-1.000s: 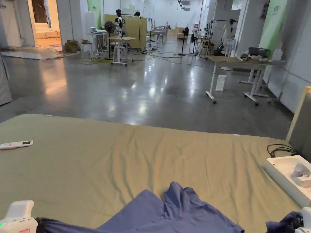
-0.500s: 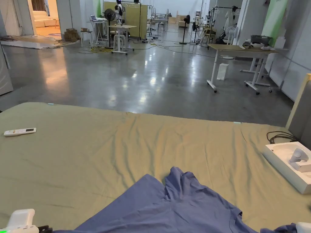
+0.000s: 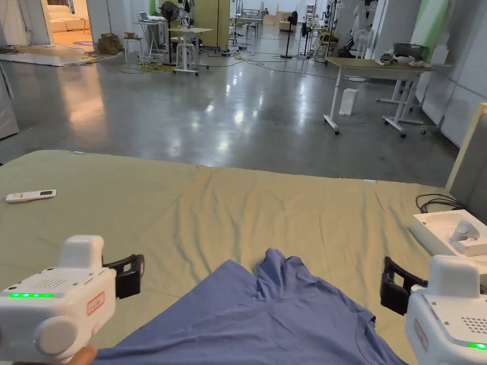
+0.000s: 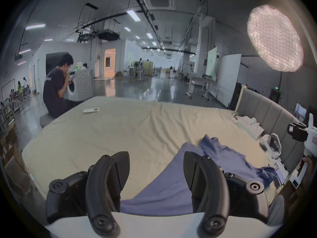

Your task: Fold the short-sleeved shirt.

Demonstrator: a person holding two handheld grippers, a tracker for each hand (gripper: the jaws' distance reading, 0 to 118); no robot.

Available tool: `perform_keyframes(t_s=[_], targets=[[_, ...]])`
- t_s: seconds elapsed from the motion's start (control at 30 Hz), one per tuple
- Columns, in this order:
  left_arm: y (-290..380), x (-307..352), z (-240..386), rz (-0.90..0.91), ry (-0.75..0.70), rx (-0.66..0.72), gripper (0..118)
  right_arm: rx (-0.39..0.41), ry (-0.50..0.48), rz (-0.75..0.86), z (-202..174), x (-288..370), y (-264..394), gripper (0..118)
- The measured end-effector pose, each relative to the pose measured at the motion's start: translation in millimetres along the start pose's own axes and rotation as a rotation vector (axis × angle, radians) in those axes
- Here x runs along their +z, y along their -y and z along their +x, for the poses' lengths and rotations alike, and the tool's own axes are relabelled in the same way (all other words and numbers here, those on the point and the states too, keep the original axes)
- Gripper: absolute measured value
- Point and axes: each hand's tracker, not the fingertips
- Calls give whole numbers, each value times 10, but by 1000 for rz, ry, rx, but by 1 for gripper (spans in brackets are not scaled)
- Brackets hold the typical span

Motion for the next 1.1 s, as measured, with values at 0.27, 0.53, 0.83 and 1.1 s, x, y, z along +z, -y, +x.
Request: perform_keyframes(t_s=[0.27, 0.53, 0.83, 1.1], targets=[[-97, 103, 736, 112, 31, -95, 20, -41, -41, 71, -376, 136, -127, 6], [-76, 91, 908, 137, 13, -91, 1, -27, -13, 81, -521, 135, -84, 0], [92, -224, -20, -130, -19, -27, 1, 12, -46, -4, -491, -119, 81, 0], [614, -633, -1077, -490, -107, 99, 3, 40, -77, -118, -575, -426, 322, 0]])
